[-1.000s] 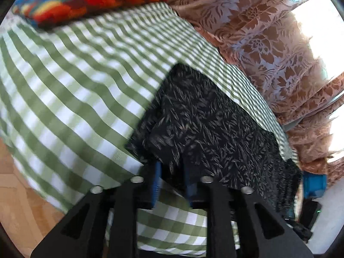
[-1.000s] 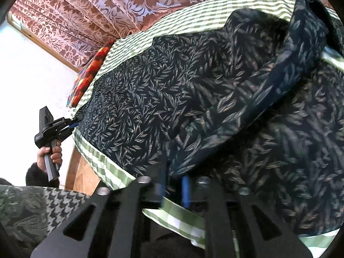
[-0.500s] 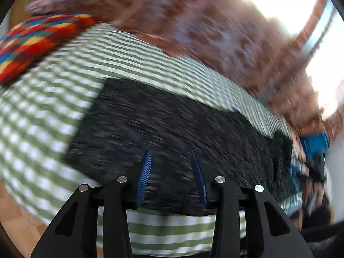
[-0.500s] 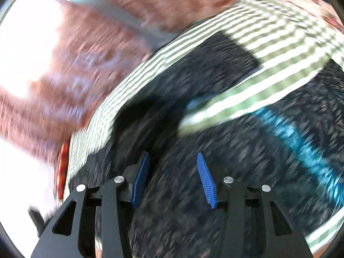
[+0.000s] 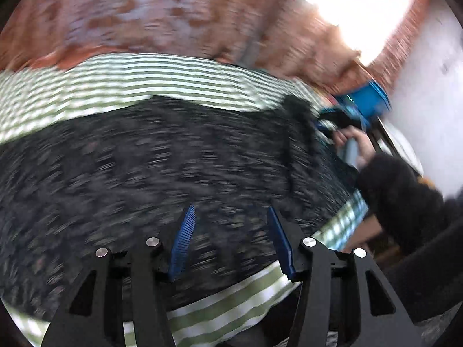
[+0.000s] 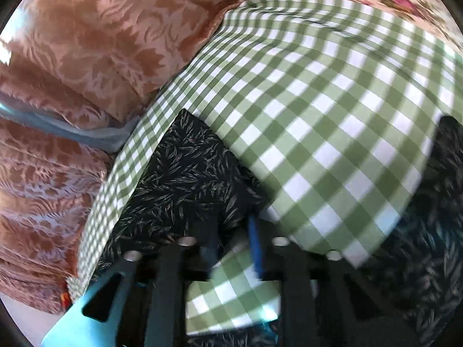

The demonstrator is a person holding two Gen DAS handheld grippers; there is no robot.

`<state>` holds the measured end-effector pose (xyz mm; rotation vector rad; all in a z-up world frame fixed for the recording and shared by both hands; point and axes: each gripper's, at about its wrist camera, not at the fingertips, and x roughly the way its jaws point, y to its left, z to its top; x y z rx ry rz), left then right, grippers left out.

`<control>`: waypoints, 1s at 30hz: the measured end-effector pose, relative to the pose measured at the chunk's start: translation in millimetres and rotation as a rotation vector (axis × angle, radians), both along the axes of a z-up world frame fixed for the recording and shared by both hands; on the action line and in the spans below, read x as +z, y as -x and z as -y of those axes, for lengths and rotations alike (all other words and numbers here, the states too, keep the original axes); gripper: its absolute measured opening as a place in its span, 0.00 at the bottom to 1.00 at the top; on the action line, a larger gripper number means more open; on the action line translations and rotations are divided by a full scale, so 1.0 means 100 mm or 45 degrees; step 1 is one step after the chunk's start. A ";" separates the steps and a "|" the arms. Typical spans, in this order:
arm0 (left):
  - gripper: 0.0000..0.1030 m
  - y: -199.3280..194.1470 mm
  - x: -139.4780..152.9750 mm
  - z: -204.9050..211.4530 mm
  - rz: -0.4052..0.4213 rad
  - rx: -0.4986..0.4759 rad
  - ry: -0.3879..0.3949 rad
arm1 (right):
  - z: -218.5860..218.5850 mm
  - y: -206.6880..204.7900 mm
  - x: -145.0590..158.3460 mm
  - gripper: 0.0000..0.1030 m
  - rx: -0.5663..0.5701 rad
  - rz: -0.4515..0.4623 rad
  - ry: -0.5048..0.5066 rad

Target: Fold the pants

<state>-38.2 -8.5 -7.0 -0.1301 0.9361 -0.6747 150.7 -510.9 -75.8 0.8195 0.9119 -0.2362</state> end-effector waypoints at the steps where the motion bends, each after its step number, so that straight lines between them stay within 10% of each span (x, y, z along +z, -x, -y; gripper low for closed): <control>1: 0.49 0.00 0.00 0.10 0.007 -0.045 -0.013 | -0.02 -0.03 0.02 0.06 0.015 0.000 0.014; 9: 0.49 0.05 -0.08 0.92 0.088 -0.341 -0.112 | -0.02 0.13 0.62 0.05 0.140 0.061 0.260; 17: 0.11 0.00 -0.34 1.27 0.074 -0.398 -0.246 | 0.33 0.62 1.06 0.05 0.123 0.064 0.380; 30: 0.05 -0.18 -0.30 1.02 -0.059 -0.382 -0.032 | 1.04 1.69 0.54 0.05 -0.138 -0.104 0.252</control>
